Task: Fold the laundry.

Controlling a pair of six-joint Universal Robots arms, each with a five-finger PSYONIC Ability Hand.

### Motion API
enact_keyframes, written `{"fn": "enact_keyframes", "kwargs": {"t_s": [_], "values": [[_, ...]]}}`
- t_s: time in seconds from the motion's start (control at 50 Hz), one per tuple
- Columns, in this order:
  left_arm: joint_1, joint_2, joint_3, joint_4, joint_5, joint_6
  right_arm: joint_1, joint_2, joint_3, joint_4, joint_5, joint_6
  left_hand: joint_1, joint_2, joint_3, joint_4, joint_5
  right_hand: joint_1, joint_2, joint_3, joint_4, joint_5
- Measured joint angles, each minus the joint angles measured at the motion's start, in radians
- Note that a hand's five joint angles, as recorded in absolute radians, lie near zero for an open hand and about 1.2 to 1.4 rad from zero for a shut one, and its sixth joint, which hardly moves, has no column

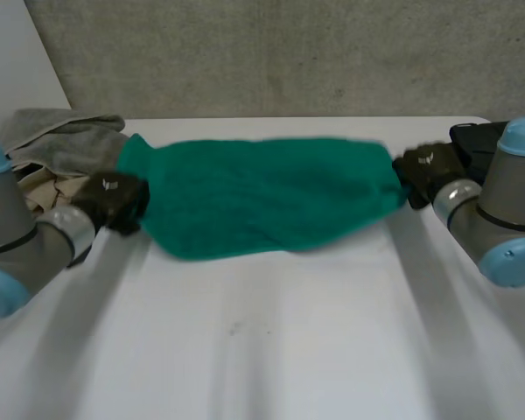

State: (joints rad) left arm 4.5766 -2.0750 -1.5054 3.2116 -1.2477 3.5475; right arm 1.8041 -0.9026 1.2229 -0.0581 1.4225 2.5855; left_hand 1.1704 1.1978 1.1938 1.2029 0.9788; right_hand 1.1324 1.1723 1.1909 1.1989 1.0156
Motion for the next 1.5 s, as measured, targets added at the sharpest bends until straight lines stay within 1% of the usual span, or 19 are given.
{"fn": "enact_keyframes", "kwargs": {"t_s": [0.14, 0.24, 0.3, 0.4, 0.46, 0.52, 0.62, 0.72, 0.9, 0.96, 0.98, 1.0, 1.02, 1.04, 1.06, 1.1, 1.18, 1.32, 1.5], "values": [[0.071, 0.176, -0.206, -0.300, 0.045, 0.154, -0.063, -0.132, 0.147, 0.245, 0.006, -0.136, 0.000, 0.000, 0.000, 0.000, 0.000, 0.000, 0.000, 0.000, 0.000, 0.000], [0.144, 0.352, -0.343, -0.612, 0.095, 0.354, -0.151, -0.302, 0.345, 0.461, 0.001, -0.406, 0.000, 0.000, 0.000, 0.000, 0.000, 0.000, 0.000, 0.000, 0.000, 0.000], [0.194, 0.430, -0.395, -0.772, 0.118, 0.499, -0.197, -0.369, 0.438, 0.512, -0.011, -0.557, 0.000, 0.000, 0.000, 0.001, 0.000, 0.000, 0.000, 0.000, 0.000, 0.000], [0.235, 0.449, -0.390, -0.854, 0.136, 0.664, -0.223, -0.372, 0.484, 0.483, -0.025, -0.625, 0.000, 0.000, 0.000, 0.001, 0.000, 0.000, 0.000, 0.000, 0.000, 0.000], [0.223, 0.417, -0.350, -0.839, 0.139, 0.676, -0.212, -0.344, 0.463, 0.451, -0.017, -0.597, 0.000, 0.000, 0.000, 0.001, 0.000, 0.000, 0.000, 0.000, 0.000, 0.000], [0.161, 0.325, -0.232, -0.780, 0.139, 0.606, -0.174, -0.272, 0.386, 0.374, 0.022, -0.490, 0.000, 0.000, 0.000, 0.001, 0.000, 0.000, 0.000, 0.000, 0.000, 0.000], [0.052, 0.161, -0.015, -0.639, 0.107, 0.396, -0.115, -0.166, 0.251, 0.251, 0.107, -0.319, 0.000, 0.000, 0.000, 0.001, 0.000, 0.000, 0.000, 0.000, 0.000, 0.000], [-0.030, -0.001, 0.190, -0.461, 0.015, 0.227, -0.073, -0.066, 0.132, 0.115, 0.182, -0.221, 0.000, 0.000, 0.000, 0.001, 0.000, 0.000, 0.000, 0.000, 0.000, 0.000], [-0.089, -0.213, 0.437, -0.283, -0.138, 0.167, -0.029, 0.115, -0.058, -0.111, 0.255, -0.209, 0.000, 0.000, 0.000, 0.001, 0.000, 0.000, 0.000, 0.000, 0.000, 0.000], [-0.097, -0.264, 0.489, -0.272, -0.155, 0.168, -0.018, 0.167, -0.115, -0.138, 0.276, -0.214, -0.007, -0.009, -0.002, -0.001, -0.002, -0.187, -0.225, -0.212, -0.216, -0.211], [-0.102, -0.284, 0.506, -0.270, -0.156, 0.166, -0.010, 0.192, -0.142, -0.142, 0.290, -0.216, -0.192, -0.197, -0.174, -0.177, -0.158, -0.432, -0.474, -0.471, -0.475, -0.456], [-0.106, -0.296, 0.516, -0.270, -0.153, 0.164, -0.003, 0.208, -0.158, -0.141, 0.301, -0.217, -0.414, -0.370, -0.364, -0.370, -0.346, -0.515, -0.558, -0.551, -0.555, -0.561], [-0.112, -0.305, 0.523, -0.271, -0.147, 0.160, 0.005, 0.223, -0.174, -0.137, 0.315, -0.219, -0.660, -0.601, -0.592, -0.583, -0.554, -0.756, -0.800, -0.775, -0.780, -0.793], [-0.113, -0.307, 0.524, -0.271, -0.146, 0.159, 0.008, 0.227, -0.179, -0.136, 0.320, -0.219, -0.660, -0.601, -0.592, -0.583, -0.554, -0.798, -0.840, -0.835, -0.842, -0.850], [-0.120, -0.311, 0.524, -0.272, -0.136, 0.152, 0.018, 0.237, -0.191, -0.128, 0.339, -0.218, -0.875, -0.805, -0.794, -0.794, -0.757, -0.896, -0.939, -0.947, -0.951, -0.947], [-0.127, -0.304, 0.516, -0.272, -0.124, 0.143, 0.028, 0.237, -0.198, -0.120, 0.358, -0.213, -0.983, -0.972, -0.963, -0.980, -0.919, -0.905, -0.960, -0.979, -0.983, -0.967], [-0.130, -0.254, 0.473, -0.253, -0.112, 0.118, 0.034, 0.179, -0.173, -0.118, 0.380, -0.163, -0.983, -0.991, -0.982, -1.001, -0.929, -0.905, -0.960, -0.980, -0.987, -0.967], [-0.102, -0.091, 0.329, -0.168, -0.111, 0.079, -0.011, -0.012, -0.045, -0.117, 0.302, -0.042, -0.983, -0.991, -0.982, -1.001, -0.929, -0.905, -0.960, -0.980, -0.987, -0.967], [-0.050, 0.111, 0.079, -0.074, -0.036, 0.057, -0.148, -0.173, 0.159, 0.103, 0.011, -0.034, -0.983, -0.991, -0.982, -1.001, -0.929, -0.901, -0.957, -0.958, -0.964, -0.949]]}}
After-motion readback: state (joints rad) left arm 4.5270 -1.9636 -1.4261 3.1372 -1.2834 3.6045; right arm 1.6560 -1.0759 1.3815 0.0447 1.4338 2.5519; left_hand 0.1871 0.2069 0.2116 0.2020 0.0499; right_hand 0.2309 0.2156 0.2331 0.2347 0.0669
